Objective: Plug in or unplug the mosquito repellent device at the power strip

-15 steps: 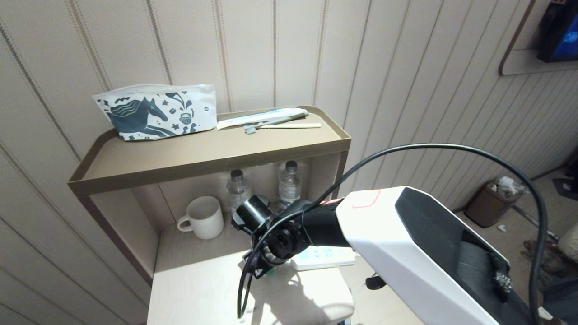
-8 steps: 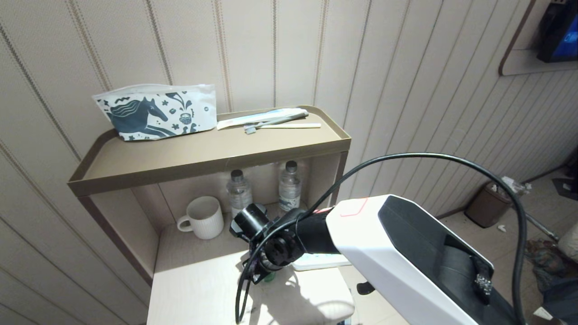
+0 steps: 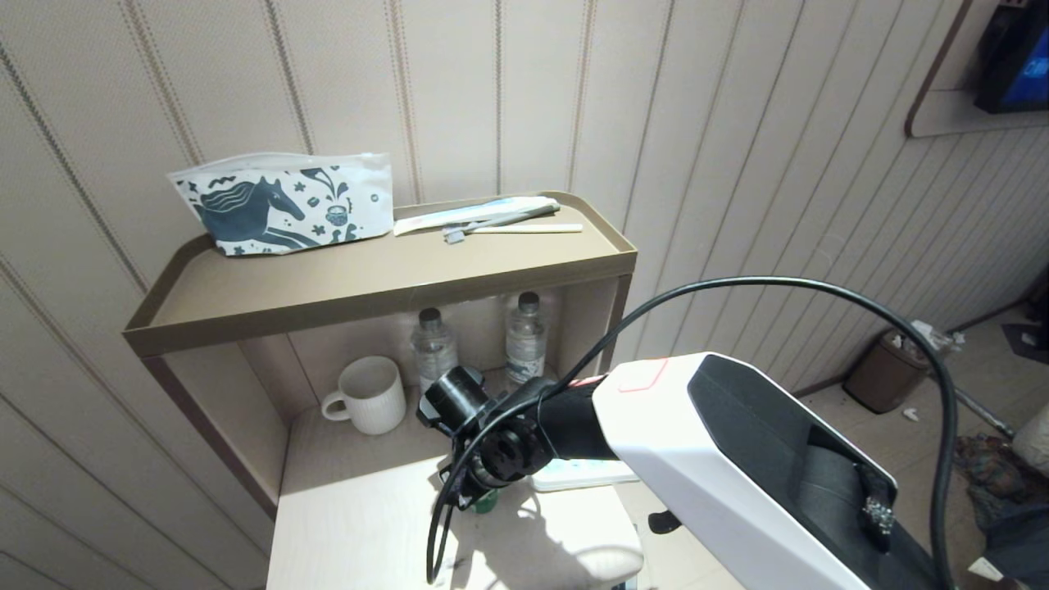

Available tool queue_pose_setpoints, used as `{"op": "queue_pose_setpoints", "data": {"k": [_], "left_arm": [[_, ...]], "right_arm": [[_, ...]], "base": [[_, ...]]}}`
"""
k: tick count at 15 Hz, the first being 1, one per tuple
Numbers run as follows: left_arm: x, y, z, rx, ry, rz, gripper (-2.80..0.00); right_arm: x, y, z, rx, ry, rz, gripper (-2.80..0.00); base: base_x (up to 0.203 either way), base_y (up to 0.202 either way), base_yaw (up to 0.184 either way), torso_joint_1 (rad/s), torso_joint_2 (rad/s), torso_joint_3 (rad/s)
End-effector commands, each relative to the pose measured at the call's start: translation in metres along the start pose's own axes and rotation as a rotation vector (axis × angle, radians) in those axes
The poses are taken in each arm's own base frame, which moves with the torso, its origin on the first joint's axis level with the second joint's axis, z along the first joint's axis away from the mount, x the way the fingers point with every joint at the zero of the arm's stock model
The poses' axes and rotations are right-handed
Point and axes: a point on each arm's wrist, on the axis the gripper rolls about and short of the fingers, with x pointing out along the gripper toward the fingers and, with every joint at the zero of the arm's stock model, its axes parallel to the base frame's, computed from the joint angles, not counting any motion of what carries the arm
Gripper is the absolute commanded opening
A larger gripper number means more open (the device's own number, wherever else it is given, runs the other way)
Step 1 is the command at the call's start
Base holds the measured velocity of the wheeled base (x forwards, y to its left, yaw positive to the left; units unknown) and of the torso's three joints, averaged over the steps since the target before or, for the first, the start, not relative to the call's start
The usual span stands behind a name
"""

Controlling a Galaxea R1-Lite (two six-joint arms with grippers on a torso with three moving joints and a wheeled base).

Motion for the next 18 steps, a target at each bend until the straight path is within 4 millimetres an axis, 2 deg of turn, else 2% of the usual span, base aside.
{"op": "queue_pose_setpoints", "data": {"k": [1,4,8,14,18], "left_arm": [[0.0,0.0,0.0,0.001,0.002,-0.001,-2.8],[0.0,0.0,0.0,0.001,0.002,-0.001,-2.8],[0.0,0.0,0.0,0.001,0.002,-0.001,-2.8],[0.0,0.0,0.0,0.001,0.002,0.0,-2.8],[0.0,0.0,0.0,0.001,0.002,-0.001,-2.8]], "right_arm": [[-0.006,-0.001,0.003,0.003,-0.011,0.0,0.0],[-0.029,-0.004,0.013,0.013,-0.049,0.005,0.0],[-0.078,-0.013,0.02,0.042,-0.074,0.011,0.0],[-0.167,-0.024,0.004,0.03,-0.077,0.03,0.0],[-0.204,-0.016,-0.012,0.048,-0.028,0.053,0.0]], "base": [[0.0,0.0,0.0,0.0,0.0,0.0],[0.0,0.0,0.0,0.0,0.0,0.0],[0.0,0.0,0.0,0.0,0.0,0.0],[0.0,0.0,0.0,0.0,0.0,0.0],[0.0,0.0,0.0,0.0,0.0,0.0]]}}
